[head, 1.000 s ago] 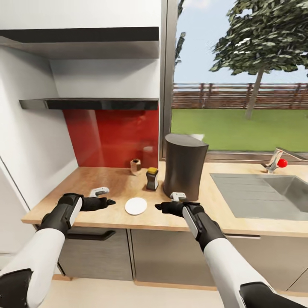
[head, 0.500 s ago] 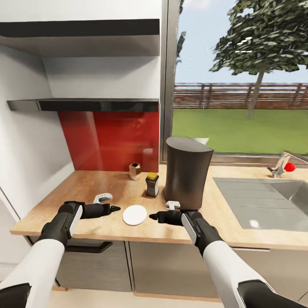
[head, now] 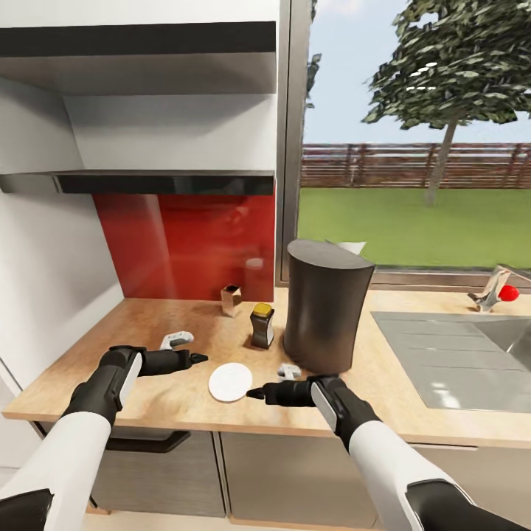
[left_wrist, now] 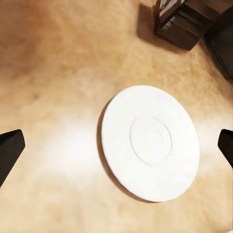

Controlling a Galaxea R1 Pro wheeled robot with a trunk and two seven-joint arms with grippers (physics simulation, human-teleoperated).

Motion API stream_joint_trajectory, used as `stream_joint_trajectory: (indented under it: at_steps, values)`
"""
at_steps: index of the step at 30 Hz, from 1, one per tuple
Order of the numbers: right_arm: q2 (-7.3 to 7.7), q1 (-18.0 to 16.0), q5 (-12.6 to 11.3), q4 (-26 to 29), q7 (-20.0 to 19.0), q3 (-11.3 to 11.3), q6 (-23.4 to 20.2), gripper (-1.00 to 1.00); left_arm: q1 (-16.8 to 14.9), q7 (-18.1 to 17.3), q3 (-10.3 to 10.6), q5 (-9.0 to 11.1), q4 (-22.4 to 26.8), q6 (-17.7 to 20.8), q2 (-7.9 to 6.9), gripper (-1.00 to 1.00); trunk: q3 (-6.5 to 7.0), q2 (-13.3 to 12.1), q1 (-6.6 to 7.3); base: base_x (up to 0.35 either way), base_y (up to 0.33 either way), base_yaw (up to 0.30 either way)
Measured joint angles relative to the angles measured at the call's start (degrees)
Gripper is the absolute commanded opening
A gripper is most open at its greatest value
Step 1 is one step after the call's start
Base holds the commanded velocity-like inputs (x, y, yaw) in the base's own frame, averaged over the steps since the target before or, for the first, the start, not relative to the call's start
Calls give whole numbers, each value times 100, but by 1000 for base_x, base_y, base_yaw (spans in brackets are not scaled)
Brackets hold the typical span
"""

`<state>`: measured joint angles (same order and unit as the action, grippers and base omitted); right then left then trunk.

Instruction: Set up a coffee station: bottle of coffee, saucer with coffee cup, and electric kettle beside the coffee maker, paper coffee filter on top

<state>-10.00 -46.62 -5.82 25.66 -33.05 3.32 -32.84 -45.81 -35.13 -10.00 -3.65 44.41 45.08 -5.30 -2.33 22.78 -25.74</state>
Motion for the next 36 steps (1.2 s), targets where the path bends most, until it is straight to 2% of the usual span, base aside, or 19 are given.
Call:
stream_joint_trajectory:
  at_steps: [9, 22, 25, 27, 30, 32, 34, 36]
  values:
    - [0, 0, 0, -161, -55, -3, 7, 100, 5, -1, 0, 0, -8, 6, 0, 100, 0, 0, 1, 170, 0, 0]
    - [0, 0, -1, -170, -58, -5, 9, 100, 7, -17, -24, 46, -21, 95, -5, 100, 0, 0, 0, 14, 0, 0]
    - [0, 0, -1, -172, -64, -4, 15, 100, 7, -23, -40, 60, -81, 372, -4, 100, 0, 0, 0, 0, 0, 0]
    - [0, 0, 0, -184, -65, -3, 17, 100, 7, -212, -48, 199, -92, 752, -26, 100, 0, 0, 0, 0, 0, 0]
    - [0, 0, 0, -204, -75, -2, 17, 100, 7, -603, 1, 347, -99, 896, -57, 100, 0, 0, 0, 0, 0, 0]
    - [0, 0, 0, -249, -141, -3, 15, 100, 7, -701, 12, 365, -103, 974, -66, 100, 0, 0, 0, 0, 0, 0]
    - [0, 0, -2, -315, -521, -3, 13, 100, 7, -757, 19, 374, -110, 1076, -70, 100, 0, 0, 0, 0, 0, 0]
    - [0, 0, 0, -323, -577, -3, 14, 100, 7, -762, 20, 374, -117, 1089, -72, 100, 0, 0, 0, 18, 0, 0]
